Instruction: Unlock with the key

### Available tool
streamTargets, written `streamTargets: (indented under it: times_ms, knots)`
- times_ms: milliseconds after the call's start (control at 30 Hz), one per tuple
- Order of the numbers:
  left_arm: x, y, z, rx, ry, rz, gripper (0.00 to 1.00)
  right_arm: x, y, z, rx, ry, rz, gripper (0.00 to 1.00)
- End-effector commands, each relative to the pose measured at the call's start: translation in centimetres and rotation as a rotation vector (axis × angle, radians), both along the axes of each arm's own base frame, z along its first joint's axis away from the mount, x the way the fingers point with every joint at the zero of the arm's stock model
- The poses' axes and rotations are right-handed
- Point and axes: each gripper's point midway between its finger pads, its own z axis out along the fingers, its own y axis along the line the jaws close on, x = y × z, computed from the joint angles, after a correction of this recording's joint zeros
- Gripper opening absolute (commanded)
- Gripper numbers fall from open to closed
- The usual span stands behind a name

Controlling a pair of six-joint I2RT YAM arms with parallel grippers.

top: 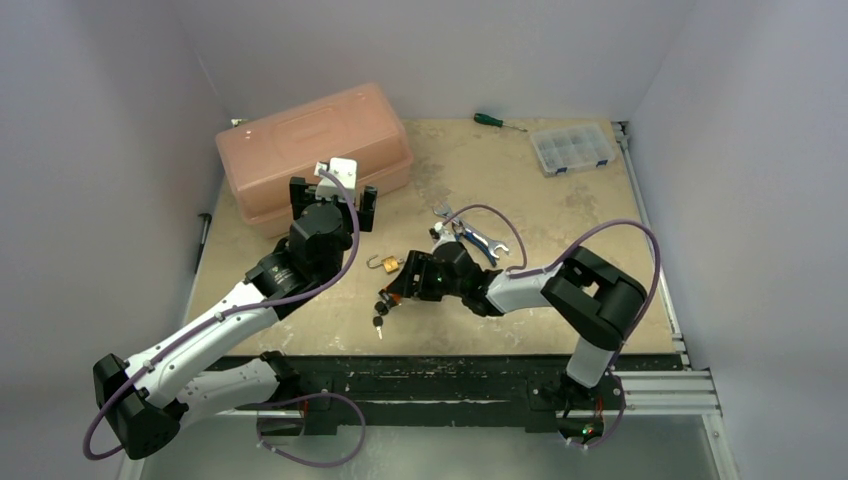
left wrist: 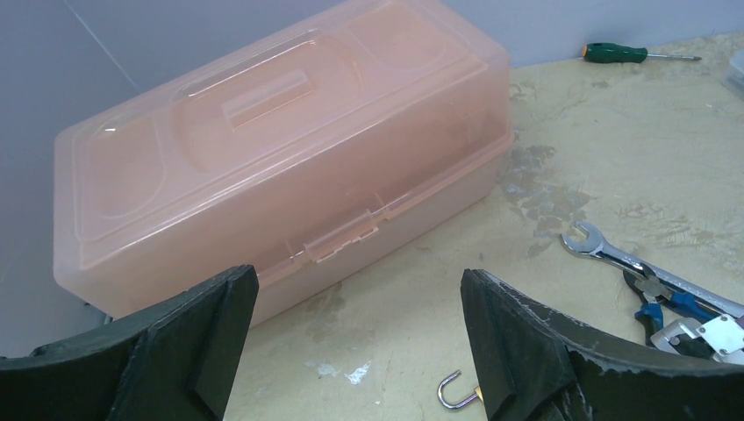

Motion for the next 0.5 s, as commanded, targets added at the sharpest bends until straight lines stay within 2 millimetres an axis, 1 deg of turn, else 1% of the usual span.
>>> streamTargets:
  times_ms: [0,100,167,300,400,467]
  knots:
    - [0.2,0.0,0.3,-0.012,-0.013,0.000,0.92,0.2,-2.3,-1.6,-0.117,0.011,-0.033,0.70]
    - [0.2,0.0,0.3,-0.009,-0.012,0.002,0.92,0.2,-3.1,-1.7,-0.145,0.012,-0.047,0.73]
    - [0.2,0.0,0.4,-0.011,-0.013,0.002,0.92,0.1,-4.1,-2.0,-0.170,0.011,-0.060,0.78]
    - [0.1,0.0,0.4,-0.014,-0.016,0.000,0.91,-0.4,-6.2,-2.4,-0.215,0.003,-0.069,0.81]
    - [0.1,0.0,0.5,-0.014,-0.016,-0.004,0.91,-0.5,-7.7,-1.8,-0.250,-0.027,-0.090,0.81]
    - [0.1,-0.1,0.4,-0.012,-0.015,-0.006,0.91,-0.6,-8.5,-1.0,-0.264,-0.053,-0.094,0.81]
